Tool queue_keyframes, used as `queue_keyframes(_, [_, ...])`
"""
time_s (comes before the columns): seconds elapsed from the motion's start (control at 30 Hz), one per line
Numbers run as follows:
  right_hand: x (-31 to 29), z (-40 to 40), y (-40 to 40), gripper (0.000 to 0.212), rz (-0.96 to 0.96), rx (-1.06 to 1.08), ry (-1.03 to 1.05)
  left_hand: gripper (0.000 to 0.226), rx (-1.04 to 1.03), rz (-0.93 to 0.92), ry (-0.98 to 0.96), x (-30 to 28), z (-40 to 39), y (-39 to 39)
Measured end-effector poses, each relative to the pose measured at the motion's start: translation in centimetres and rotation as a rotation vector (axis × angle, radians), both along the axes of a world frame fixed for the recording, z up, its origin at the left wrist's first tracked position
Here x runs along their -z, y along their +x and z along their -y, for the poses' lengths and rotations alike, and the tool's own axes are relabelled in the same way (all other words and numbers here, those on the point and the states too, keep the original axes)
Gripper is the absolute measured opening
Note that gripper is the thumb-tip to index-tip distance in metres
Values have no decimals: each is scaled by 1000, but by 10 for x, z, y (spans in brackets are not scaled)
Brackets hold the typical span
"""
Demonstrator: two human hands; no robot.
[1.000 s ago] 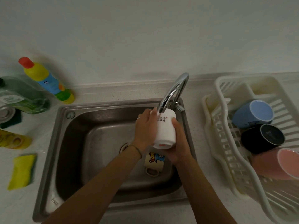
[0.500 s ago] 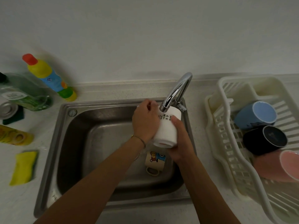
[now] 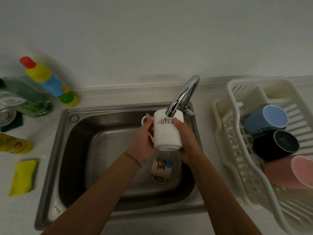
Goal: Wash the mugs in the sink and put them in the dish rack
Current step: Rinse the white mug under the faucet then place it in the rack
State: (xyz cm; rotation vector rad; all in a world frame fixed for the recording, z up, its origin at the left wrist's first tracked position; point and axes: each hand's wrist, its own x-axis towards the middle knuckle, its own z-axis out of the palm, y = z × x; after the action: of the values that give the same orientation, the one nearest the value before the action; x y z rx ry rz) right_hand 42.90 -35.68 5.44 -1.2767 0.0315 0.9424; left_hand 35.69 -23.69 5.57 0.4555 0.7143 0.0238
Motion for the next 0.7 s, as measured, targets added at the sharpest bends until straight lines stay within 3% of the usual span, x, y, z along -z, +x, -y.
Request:
queue_keyframes(0.13, [1,-13,-6,60,118,25,-172,60,-62,-35,65,4,-6,-7])
queue_keyframes(0.3, [4,-21,-12,35,494,-42,-280,64,-69,-101,291,10,-10,-9])
queue_keyframes(0.43, [9,-36,-31,52,947,-140,-710,113,-77,-209,477,15,1,-3])
queue_keyframes(0.47, [9,-38,-35,58,1065,-171,-780,116,-74,-208,513,17,2,-1])
queue_keyframes(0.5, [7,-40,-38,62,1142,-195,-807,110,-77,-205,537,15,4,-1])
queue_keyframes(0.57, [5,-40,-36,63,1168,-206,-800,72,-96,-184,622,11,6,-2])
queue_keyframes(0.63, [0,-39,-27,54,1006,-189,-761,39,-61,-174,744,13,10,-4])
queue_keyframes(0.7, [-2,-40,-12,43,725,-143,-647,33,-44,-164,780,15,16,-9])
